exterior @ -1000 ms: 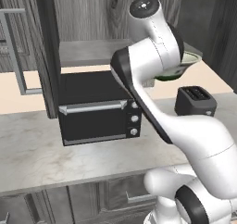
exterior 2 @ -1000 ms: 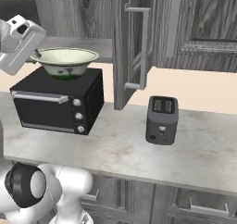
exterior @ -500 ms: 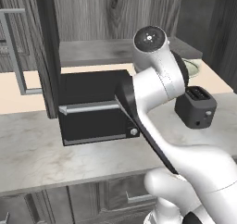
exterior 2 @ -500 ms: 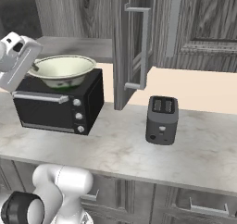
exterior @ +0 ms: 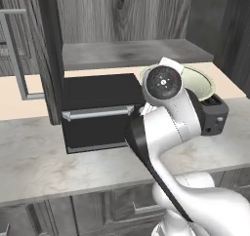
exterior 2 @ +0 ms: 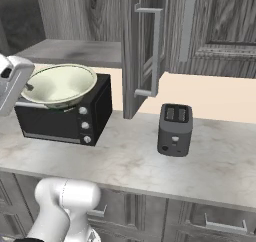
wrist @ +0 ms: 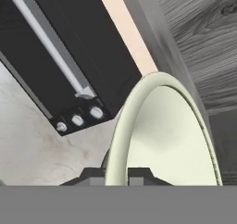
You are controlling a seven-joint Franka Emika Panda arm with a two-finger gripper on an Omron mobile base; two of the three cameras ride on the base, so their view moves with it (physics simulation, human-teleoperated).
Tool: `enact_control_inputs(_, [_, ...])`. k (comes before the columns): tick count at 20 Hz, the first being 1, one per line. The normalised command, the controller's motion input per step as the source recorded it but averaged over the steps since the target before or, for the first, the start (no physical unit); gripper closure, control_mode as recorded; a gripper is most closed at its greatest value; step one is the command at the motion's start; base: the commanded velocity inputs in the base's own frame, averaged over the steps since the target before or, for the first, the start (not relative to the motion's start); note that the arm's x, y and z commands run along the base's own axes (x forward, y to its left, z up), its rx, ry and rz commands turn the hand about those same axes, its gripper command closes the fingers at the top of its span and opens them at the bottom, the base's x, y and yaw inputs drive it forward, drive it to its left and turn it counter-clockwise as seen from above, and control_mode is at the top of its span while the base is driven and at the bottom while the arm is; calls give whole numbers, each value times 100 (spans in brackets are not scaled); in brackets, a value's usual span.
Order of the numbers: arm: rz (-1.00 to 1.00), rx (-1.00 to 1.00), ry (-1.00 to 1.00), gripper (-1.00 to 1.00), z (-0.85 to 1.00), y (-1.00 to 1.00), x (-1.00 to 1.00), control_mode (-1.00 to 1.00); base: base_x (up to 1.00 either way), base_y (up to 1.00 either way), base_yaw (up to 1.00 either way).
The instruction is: Move the bowls from the cabinet to the plates on the dining table.
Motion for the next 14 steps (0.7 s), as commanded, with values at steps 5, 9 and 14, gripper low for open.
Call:
enact_control_inputs(5, [0, 0, -1, 100, 3, 20, -60, -100, 0, 0, 0])
enact_control_inputs(9, [0, 0, -2, 100, 5, 11, -56, -100, 0, 0, 0])
enact_control_inputs(14, [0, 0, -1, 100, 0, 0, -49, -100, 0, 0, 0])
